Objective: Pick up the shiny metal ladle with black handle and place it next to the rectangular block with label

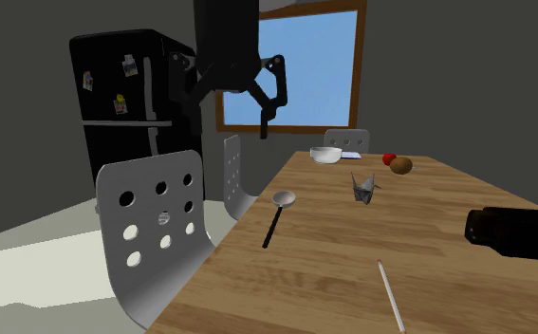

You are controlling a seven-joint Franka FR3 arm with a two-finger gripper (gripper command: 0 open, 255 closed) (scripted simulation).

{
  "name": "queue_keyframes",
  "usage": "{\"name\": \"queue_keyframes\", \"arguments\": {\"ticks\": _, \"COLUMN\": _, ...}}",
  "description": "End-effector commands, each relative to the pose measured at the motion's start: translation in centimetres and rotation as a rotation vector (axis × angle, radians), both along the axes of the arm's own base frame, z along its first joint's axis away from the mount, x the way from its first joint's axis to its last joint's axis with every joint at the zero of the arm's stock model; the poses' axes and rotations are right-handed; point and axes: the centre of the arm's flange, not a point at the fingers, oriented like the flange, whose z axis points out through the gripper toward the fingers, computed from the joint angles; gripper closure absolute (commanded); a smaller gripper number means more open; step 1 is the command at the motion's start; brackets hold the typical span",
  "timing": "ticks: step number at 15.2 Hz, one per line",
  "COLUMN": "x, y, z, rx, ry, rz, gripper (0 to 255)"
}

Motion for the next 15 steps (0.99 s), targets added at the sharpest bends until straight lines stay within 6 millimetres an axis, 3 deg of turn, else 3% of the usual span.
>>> {"name": "queue_keyframes", "arguments": {"ticks": 1, "x": 0.0, "y": 0.0, "z": 0.0, "rx": 0.0, "ry": 0.0, "rz": 0.0, "gripper": 0}}
{"name": "queue_keyframes", "arguments": {"ticks": 15, "x": 17.4, "y": 0.6, "z": -9.7, "rx": -0.064, "ry": 0.116, "rz": -0.092, "gripper": 0}}
